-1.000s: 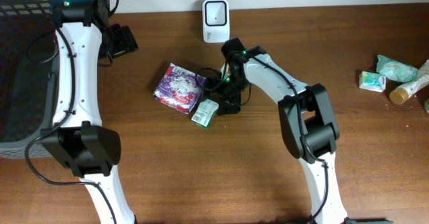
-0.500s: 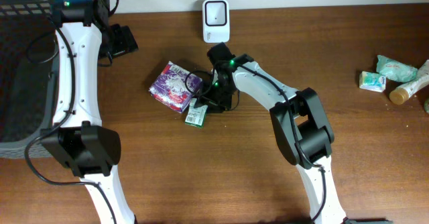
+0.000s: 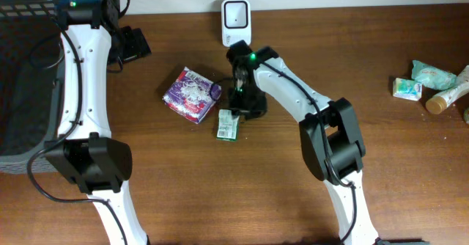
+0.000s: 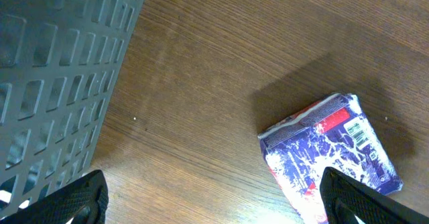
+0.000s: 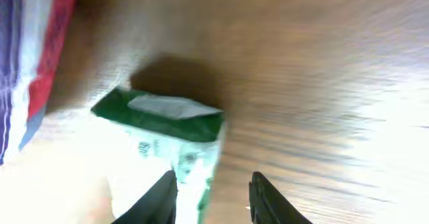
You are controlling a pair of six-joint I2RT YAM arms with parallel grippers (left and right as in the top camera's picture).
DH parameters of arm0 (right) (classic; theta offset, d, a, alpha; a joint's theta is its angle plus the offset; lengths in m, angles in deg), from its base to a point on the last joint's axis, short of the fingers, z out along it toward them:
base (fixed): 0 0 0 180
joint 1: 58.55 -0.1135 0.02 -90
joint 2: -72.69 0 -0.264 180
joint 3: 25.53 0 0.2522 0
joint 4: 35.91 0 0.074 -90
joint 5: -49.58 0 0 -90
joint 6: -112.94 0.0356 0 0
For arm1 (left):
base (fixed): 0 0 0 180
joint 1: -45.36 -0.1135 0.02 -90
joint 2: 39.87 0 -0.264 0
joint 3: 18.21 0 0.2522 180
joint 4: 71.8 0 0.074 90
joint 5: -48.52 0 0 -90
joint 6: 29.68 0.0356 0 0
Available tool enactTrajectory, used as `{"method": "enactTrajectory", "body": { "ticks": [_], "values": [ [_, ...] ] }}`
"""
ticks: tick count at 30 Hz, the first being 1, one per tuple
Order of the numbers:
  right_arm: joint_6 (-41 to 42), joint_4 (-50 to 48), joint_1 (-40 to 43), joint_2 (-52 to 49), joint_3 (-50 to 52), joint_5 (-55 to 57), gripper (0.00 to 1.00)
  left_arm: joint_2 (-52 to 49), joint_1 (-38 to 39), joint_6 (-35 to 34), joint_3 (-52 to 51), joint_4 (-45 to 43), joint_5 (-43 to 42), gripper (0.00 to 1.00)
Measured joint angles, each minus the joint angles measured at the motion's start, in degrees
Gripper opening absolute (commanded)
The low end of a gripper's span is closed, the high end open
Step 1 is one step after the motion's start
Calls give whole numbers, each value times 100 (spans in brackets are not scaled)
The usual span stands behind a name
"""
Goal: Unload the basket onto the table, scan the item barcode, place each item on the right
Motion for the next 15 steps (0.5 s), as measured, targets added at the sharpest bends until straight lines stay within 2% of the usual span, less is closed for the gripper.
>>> {"method": "enactTrajectory", "body": {
  "ticks": [1,3,5,10,15],
  "values": [
    [-63,173,0,0,-125,304,41,0,0,0,0,0,0,99],
    [-149,474,7,7,-227,844,46,0,0,2,0,2,0,99],
    [-197,476,17,7,-227,785,84,0,0,2,0,0,0,99],
    [-92,306,33,7,-227,-321,87,0,0,0,0,0,0,99],
    [258,-107,-199,4,-227,-57,89,0,0,2,0,0,0,99]
  ]
}}
